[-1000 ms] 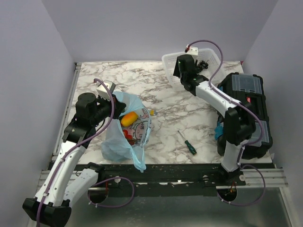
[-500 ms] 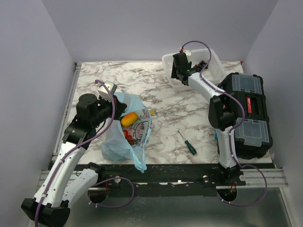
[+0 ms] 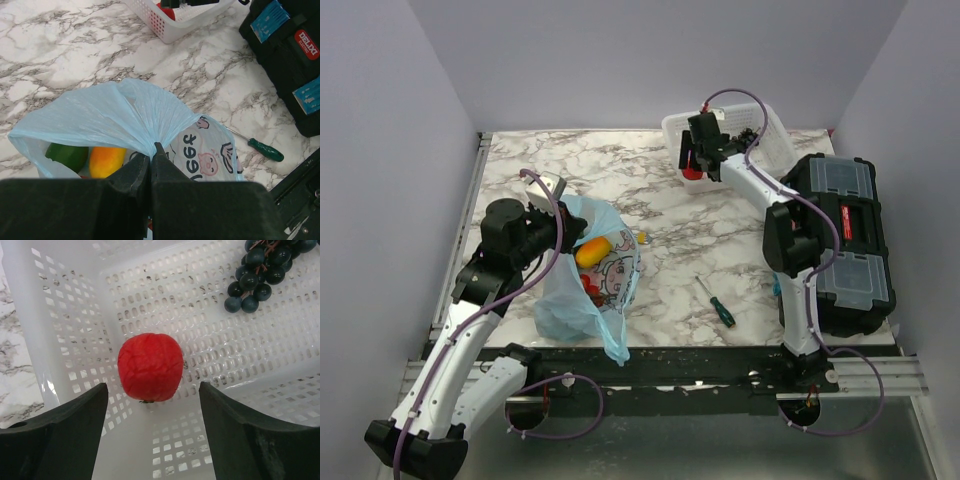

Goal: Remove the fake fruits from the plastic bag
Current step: Place the fake fruit in the bin, then take out the fake fruit from the plastic bag.

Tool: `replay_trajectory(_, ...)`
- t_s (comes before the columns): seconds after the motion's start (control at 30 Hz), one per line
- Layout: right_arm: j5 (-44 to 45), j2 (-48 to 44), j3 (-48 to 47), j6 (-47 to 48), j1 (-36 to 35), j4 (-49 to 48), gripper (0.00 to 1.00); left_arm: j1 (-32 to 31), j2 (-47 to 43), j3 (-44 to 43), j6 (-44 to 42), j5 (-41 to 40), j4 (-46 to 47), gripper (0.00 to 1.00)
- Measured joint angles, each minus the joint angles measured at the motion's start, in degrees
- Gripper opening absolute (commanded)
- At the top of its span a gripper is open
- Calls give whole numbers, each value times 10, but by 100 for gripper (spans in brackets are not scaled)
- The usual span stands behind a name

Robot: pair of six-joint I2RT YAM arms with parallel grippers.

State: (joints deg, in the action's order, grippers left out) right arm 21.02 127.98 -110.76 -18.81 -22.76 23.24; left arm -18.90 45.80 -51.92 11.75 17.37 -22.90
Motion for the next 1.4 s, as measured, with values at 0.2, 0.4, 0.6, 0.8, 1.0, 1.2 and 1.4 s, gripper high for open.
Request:
replay_trajectory(0.2,-20,-65,74,2,0,0,78,0,-4,6,0,0,1,0)
replay_trajectory(0.4,-61,-202,196,-11,-8,-19,78,0,-6,8,0,0,4,0)
replay_trajectory(0.6,-83,-307,314,-17,-88,-66,77,0,-6,8,0,0,5,0)
replay_trajectory(0.8,-111,-367,434,-15,-224,-104,72,0,-6,12,0,0,10,0)
replay_trajectory(1.0,-124,-408,484,-39,-250,-104,72,0,-5,12,1,2,12,0)
replay_trajectory(1.2,-108,-472,488,-39,-259,-86,72,0,0,13,2,3,19,0)
replay_trajectory(1.4,-105,-508,447,-10,-342,-90,64,0,6,13,3,3,20,0)
